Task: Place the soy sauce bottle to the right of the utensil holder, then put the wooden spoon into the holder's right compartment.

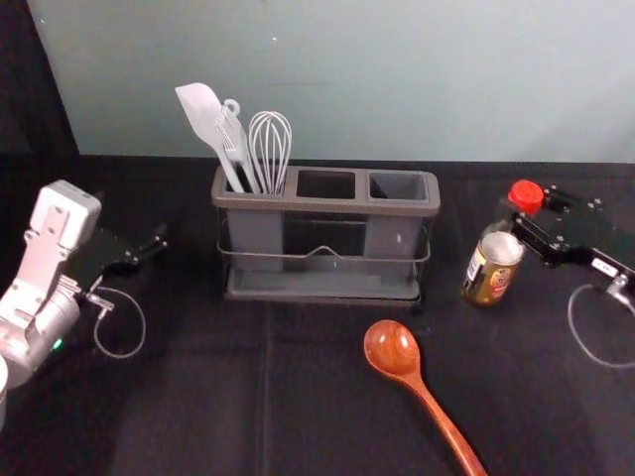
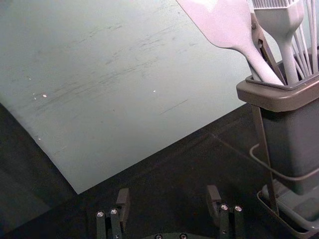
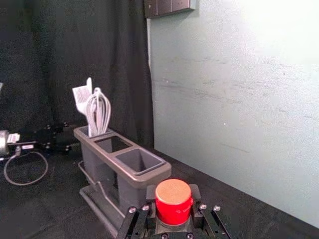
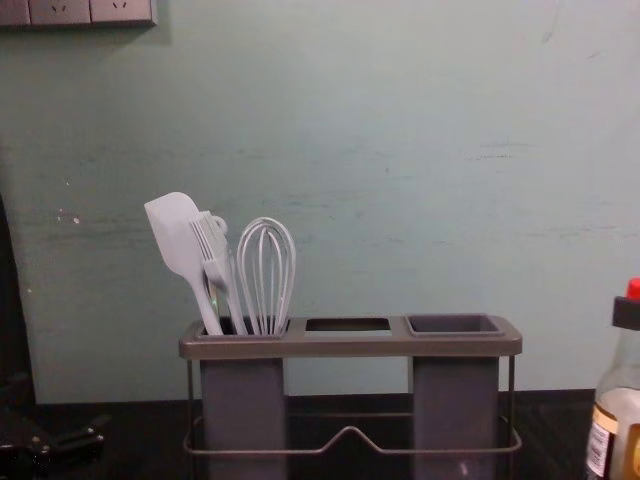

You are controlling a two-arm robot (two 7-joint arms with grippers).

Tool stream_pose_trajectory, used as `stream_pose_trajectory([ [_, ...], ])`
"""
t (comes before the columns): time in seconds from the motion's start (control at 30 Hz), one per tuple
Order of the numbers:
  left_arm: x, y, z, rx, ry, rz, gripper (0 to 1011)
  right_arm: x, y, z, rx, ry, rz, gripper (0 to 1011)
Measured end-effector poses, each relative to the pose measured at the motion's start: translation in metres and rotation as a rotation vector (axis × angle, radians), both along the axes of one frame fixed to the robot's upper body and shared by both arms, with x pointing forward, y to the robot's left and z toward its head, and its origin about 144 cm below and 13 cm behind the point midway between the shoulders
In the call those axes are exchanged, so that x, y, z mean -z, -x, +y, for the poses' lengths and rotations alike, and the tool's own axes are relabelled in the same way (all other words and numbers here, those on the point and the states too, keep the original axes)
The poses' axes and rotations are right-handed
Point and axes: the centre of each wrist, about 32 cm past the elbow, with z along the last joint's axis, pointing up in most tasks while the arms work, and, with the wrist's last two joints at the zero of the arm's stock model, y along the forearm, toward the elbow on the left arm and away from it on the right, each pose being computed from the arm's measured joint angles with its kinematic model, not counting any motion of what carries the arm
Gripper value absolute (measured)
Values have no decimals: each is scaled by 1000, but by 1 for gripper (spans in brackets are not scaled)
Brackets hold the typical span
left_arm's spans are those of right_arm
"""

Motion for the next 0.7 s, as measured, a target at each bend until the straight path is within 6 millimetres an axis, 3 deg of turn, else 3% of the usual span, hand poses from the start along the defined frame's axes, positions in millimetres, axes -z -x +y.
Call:
stream_pose_trajectory([
  [0.7,0,0,0,0,0,0,1005,9,-35,23,4,16,6,386],
])
